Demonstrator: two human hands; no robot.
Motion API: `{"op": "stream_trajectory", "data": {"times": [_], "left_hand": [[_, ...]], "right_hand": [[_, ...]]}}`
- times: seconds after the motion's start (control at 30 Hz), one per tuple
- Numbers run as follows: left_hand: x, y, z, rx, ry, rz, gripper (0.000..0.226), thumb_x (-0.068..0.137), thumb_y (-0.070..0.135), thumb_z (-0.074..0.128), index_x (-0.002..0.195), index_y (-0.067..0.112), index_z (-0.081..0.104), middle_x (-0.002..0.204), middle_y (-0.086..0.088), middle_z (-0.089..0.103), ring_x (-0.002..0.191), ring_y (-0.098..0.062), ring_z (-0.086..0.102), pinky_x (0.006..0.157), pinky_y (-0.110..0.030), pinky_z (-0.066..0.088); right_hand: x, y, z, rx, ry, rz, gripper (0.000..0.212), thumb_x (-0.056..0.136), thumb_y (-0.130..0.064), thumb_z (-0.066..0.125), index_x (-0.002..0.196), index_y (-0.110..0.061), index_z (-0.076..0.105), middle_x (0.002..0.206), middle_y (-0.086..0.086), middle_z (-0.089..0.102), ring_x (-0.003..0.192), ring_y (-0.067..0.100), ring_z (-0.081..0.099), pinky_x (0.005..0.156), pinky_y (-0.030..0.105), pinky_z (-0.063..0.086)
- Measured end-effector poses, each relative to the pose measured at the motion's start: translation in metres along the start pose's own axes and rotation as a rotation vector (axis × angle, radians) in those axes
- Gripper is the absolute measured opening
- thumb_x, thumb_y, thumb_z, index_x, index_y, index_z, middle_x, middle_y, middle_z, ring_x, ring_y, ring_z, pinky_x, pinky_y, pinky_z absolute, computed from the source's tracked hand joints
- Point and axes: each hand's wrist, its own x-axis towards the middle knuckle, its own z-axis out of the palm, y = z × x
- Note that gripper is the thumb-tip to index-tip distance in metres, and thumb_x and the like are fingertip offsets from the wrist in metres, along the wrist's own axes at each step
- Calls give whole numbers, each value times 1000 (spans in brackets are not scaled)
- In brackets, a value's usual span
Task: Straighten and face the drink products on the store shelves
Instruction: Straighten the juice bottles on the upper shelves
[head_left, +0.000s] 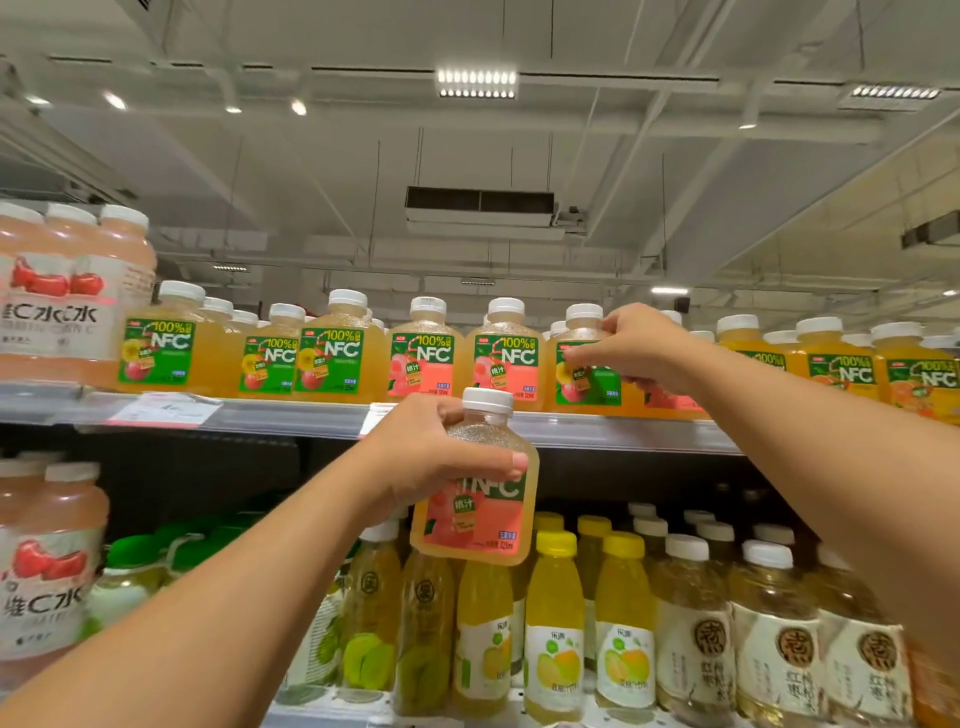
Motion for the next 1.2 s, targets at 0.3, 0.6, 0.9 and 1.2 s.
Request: {"op": "stream_trajectory", "data": {"times": [0.3,0.6,0.9,1.2], "left_hand": [[2,-2,-1,-2,-5,13,48,55,41,88,95,23,70,89,-1,76,83,-19,74,68,-30,56],[-6,5,-15,90,-91,21,42,55,45,88,88,25,71,86,8,74,84,-13,72,79,-39,59],[-44,-14,-113,105,-48,38,32,62,37,86,86,21,72,83,7,75,79,-9,72,67,-27,56],[-51,-35,-130,111,-86,12,28,54,46,84,78,37,72,71,11,72,61,-6,68,51,-19,53]], "right_hand": [[-12,-3,-2,7,49,17,62,66,-52,83,106,-24,46,87,4,64,58,17,61,46,29,47],[-72,-53,-20,-113,321,-324,59,67,-52,78,116,-27,58,101,-3,66,88,18,60,74,37,51],[-78,-219,59,123,124,-442,40,72,-46,80,98,-26,56,86,-6,64,56,7,59,45,23,42],[-40,-299,174,79,-68,-142,34,83,-37,75,84,-9,55,83,10,64,51,24,66,42,26,46]]}}
